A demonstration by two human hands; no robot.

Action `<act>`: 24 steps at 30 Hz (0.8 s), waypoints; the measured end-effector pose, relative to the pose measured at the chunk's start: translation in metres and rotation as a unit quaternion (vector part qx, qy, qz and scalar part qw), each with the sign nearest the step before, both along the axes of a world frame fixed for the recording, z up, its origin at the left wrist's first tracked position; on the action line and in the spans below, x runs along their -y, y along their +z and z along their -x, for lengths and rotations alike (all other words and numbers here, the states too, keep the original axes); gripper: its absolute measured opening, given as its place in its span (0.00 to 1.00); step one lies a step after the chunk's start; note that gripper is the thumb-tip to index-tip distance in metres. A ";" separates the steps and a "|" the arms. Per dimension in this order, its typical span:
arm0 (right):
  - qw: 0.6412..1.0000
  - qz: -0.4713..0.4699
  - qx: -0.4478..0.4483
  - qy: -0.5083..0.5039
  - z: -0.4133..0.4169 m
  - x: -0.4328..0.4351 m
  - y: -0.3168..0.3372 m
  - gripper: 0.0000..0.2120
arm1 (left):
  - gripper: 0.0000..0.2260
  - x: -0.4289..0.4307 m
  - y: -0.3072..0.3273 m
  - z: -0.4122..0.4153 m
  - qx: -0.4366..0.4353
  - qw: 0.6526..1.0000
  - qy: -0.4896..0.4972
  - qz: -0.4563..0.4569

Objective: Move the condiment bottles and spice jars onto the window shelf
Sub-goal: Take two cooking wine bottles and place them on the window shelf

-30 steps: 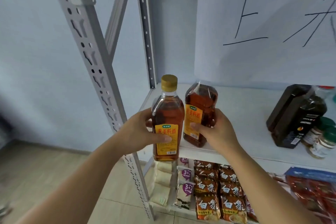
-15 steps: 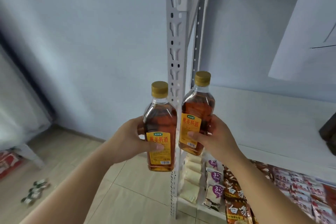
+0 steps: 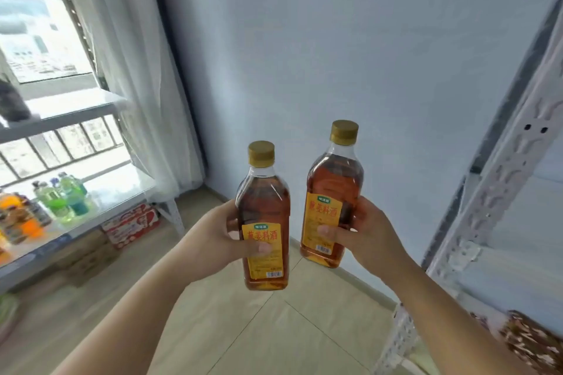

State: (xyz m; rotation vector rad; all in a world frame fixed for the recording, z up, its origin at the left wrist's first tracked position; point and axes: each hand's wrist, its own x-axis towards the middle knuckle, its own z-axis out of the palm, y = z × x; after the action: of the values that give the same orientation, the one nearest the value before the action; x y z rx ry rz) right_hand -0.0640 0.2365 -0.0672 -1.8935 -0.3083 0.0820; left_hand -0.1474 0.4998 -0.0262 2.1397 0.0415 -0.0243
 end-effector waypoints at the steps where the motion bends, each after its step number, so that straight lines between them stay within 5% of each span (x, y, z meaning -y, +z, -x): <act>1: 1.000 -0.001 -0.003 0.016 -0.001 -0.018 0.000 0.21 | 0.22 -0.014 0.000 0.007 0.003 1.000 0.016 0.004; 13: 0.980 0.000 -0.020 0.196 -0.023 -0.221 -0.006 0.19 | 0.24 -0.155 -0.012 0.061 0.026 0.980 0.190 0.046; 24: 0.948 -0.005 -0.026 0.316 -0.104 -0.398 -0.005 0.18 | 0.32 -0.302 -0.015 0.017 0.065 0.946 0.304 0.092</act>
State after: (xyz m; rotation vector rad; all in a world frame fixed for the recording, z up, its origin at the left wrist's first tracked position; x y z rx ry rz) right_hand 0.0401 0.6345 -0.0723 -1.7130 -0.8685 0.5567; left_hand -0.1643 0.8021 -0.0409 1.8583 0.5954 0.4572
